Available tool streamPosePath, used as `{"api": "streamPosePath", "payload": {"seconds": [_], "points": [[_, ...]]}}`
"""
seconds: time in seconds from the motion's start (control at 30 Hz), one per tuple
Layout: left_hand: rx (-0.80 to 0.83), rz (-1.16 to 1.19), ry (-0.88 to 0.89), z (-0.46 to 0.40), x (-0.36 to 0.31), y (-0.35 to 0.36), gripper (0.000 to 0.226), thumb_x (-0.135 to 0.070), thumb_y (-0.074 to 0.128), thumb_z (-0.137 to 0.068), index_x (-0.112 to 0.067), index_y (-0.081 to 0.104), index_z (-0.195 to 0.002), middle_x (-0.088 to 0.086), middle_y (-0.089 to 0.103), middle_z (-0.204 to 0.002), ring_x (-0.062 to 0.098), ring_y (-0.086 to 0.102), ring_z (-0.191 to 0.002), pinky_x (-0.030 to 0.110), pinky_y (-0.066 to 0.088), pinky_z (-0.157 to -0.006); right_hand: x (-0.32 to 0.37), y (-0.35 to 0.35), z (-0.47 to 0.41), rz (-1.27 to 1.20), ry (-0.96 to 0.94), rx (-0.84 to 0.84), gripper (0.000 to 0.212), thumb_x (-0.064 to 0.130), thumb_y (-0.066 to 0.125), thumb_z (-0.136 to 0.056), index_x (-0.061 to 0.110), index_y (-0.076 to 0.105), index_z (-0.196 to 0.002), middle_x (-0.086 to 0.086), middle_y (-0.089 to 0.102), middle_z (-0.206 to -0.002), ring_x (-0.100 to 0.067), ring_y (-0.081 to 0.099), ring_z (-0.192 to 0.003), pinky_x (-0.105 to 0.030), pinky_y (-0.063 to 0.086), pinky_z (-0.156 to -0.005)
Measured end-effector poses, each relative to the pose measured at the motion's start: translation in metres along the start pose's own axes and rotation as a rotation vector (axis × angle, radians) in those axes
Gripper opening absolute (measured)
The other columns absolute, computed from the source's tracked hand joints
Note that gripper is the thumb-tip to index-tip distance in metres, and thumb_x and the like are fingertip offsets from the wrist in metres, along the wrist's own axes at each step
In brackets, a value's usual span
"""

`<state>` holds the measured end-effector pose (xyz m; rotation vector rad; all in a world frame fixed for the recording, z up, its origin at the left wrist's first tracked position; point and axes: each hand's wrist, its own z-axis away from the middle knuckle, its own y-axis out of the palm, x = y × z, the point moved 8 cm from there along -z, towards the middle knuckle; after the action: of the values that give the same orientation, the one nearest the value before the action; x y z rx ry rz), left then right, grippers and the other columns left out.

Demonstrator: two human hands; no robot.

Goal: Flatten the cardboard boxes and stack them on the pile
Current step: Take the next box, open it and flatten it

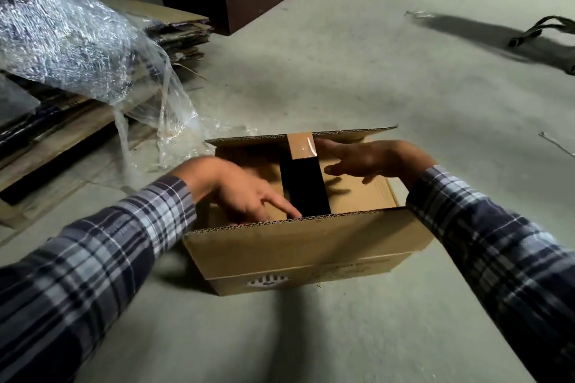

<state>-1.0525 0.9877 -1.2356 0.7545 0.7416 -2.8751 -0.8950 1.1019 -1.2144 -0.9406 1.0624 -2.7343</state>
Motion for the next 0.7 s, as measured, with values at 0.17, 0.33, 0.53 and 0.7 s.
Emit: {"api": "streamPosePath", "payload": {"seconds": [0.17,0.33,0.53,0.7], "points": [[0.058,-0.137,-0.087,-0.025,0.009,0.022,0.074,-0.029,0.062,-0.105,-0.042,0.019,-0.164,-0.01,0.025,-0.17,0.018,0.026,-0.157,0.037,0.024,-0.126,0.015,-0.002,0.015,-0.065,-0.205,-0.011,0.08,-0.004,0.044,-0.107,0.046,0.016,-0.163,0.025,0.03,-0.151,0.002,0.024,-0.139,-0.02,0.038,-0.102],[0.066,-0.091,-0.176,-0.024,0.01,0.027,0.083,-0.03,0.063,-0.104,-0.048,0.009,-0.164,-0.007,0.018,-0.173,0.024,0.02,-0.159,0.047,0.021,-0.127,0.014,-0.004,0.018,-0.015,-0.244,-0.118,0.069,-0.004,0.051,-0.104,0.034,0.03,-0.158,0.019,0.044,-0.145,0.001,0.04,-0.129,-0.022,0.031,-0.116],[-0.299,-0.371,-0.126,-0.023,-0.008,0.012,0.034,-0.053,0.055,-0.102,-0.041,0.048,-0.133,0.001,0.063,-0.113,0.021,0.056,-0.092,0.042,0.05,-0.089,0.013,0.003,0.007,0.14,-0.223,-0.08,0.075,0.004,0.054,-0.105,0.056,0.032,-0.154,0.004,-0.007,-0.175,-0.022,0.003,-0.16,-0.047,0.014,-0.129],[-0.555,-0.534,-0.109,0.003,-0.023,-0.002,0.054,-0.083,0.042,-0.091,-0.032,0.057,-0.1,-0.01,0.05,-0.078,0.019,0.053,-0.08,0.034,0.044,-0.068,0.025,-0.006,-0.002,0.203,-0.213,-0.109,0.081,0.006,0.055,-0.106,0.051,0.019,-0.162,0.008,-0.026,-0.17,-0.027,0.007,-0.16,-0.045,0.024,-0.125]]}}
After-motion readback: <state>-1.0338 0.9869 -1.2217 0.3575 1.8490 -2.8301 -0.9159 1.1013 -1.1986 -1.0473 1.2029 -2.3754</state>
